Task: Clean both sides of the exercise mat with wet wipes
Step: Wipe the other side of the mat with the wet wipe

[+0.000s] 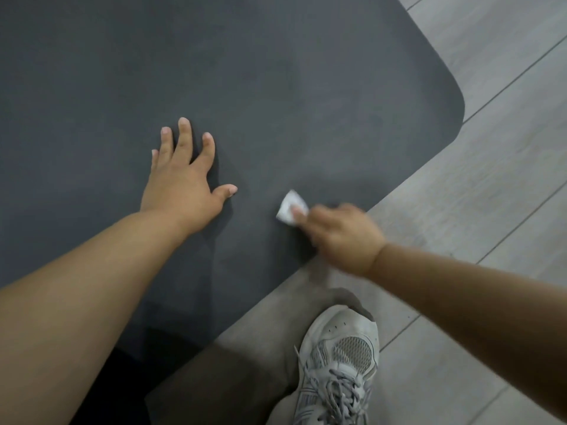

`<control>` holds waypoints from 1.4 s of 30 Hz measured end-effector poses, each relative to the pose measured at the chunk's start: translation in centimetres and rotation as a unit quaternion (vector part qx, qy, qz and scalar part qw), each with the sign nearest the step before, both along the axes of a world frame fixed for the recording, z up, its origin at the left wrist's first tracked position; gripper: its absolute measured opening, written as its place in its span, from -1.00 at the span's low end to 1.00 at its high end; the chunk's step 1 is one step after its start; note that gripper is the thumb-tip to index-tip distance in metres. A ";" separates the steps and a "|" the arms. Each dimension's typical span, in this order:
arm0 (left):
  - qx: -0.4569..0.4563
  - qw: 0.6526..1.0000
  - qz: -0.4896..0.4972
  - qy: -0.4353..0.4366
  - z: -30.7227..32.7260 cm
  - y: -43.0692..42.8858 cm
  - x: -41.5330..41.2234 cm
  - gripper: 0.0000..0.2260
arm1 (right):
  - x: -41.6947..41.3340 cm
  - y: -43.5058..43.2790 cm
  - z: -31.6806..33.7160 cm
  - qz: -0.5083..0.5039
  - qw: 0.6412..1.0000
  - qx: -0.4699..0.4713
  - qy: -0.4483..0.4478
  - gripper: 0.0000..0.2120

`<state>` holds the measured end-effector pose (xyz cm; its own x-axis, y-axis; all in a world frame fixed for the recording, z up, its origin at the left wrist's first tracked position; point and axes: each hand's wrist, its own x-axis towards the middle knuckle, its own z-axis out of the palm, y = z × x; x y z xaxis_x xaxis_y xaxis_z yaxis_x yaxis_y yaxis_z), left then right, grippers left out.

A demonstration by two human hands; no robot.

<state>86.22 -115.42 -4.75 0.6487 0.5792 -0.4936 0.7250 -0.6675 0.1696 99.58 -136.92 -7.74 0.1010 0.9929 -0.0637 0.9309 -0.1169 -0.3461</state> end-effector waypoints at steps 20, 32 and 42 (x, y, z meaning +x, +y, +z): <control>0.013 0.995 0.090 -0.044 2.7 4.3 3.5 -0.48 | 13.4 5.6 1.0 -0.321 0.932 -0.096 -0.139 -0.54; -0.022 0.990 0.130 0.055 1.4 12.9 7.7 0.16 | 13.4 15.0 0.0 -0.090 0.985 0.019 -0.143 -0.58; -0.025 0.989 0.138 0.048 -0.1 13.4 7.6 0.19 | 8.2 19.0 -0.5 -0.108 0.989 0.081 -0.061 -0.55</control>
<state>93.77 -102.05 -4.82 0.4183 0.7012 -0.5773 0.8928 -0.4345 0.1191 107.80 -117.97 -8.21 0.3081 0.9437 0.1201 0.9266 -0.2691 -0.2628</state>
